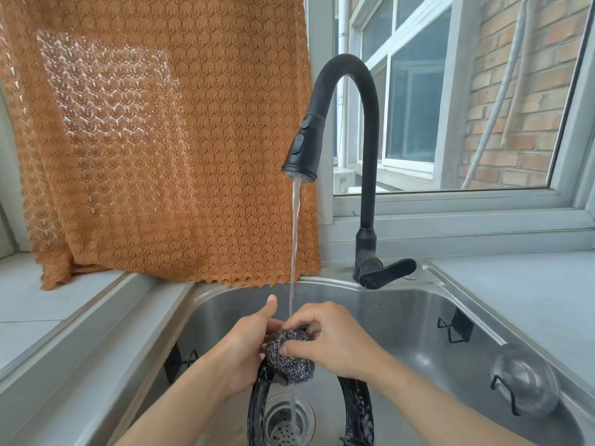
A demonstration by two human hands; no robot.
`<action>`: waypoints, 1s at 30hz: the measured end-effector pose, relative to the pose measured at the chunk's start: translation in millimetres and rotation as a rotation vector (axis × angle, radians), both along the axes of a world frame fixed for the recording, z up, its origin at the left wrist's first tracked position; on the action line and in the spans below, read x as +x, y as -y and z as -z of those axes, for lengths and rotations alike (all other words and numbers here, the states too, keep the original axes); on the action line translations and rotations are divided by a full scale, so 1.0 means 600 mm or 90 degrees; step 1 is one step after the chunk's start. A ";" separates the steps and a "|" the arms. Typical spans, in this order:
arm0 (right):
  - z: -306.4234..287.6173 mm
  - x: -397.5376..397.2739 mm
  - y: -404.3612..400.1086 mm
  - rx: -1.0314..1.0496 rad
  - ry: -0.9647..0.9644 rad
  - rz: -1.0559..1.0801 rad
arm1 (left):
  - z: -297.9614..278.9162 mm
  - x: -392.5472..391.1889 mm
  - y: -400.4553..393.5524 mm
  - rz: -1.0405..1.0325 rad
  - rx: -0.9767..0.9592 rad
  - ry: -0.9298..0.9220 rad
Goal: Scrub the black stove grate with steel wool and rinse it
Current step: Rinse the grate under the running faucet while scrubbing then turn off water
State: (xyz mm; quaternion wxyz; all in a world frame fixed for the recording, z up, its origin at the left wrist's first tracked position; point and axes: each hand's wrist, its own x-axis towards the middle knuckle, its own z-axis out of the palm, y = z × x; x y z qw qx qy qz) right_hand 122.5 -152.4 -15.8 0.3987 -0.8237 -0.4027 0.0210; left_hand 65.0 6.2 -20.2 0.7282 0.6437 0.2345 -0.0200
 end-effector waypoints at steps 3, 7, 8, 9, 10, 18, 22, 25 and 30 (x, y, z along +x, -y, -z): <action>0.004 -0.006 -0.001 -0.024 -0.008 -0.034 | -0.001 0.001 0.004 -0.009 0.001 -0.012; 0.011 -0.013 -0.005 -0.079 0.015 -0.056 | -0.005 -0.001 0.009 -0.028 0.031 -0.032; 0.012 -0.012 -0.005 -0.096 0.032 -0.055 | -0.006 -0.001 0.008 -0.034 0.035 -0.032; 0.013 -0.011 -0.005 -0.116 0.047 -0.050 | -0.007 0.000 0.006 -0.033 0.035 -0.029; 0.014 -0.010 -0.004 -0.137 0.058 -0.040 | -0.008 0.001 0.006 -0.030 0.034 -0.024; 0.016 0.001 0.003 -0.175 0.037 0.062 | -0.002 0.002 0.005 0.075 0.073 0.063; 0.010 0.008 0.018 -0.129 -0.014 0.097 | 0.003 0.010 0.000 0.035 -0.013 0.117; 0.008 0.013 0.023 -0.104 -0.031 0.114 | -0.001 0.010 0.001 0.042 -0.031 0.139; 0.004 0.009 0.019 -0.053 -0.027 0.114 | -0.004 0.006 0.002 0.039 -0.005 0.156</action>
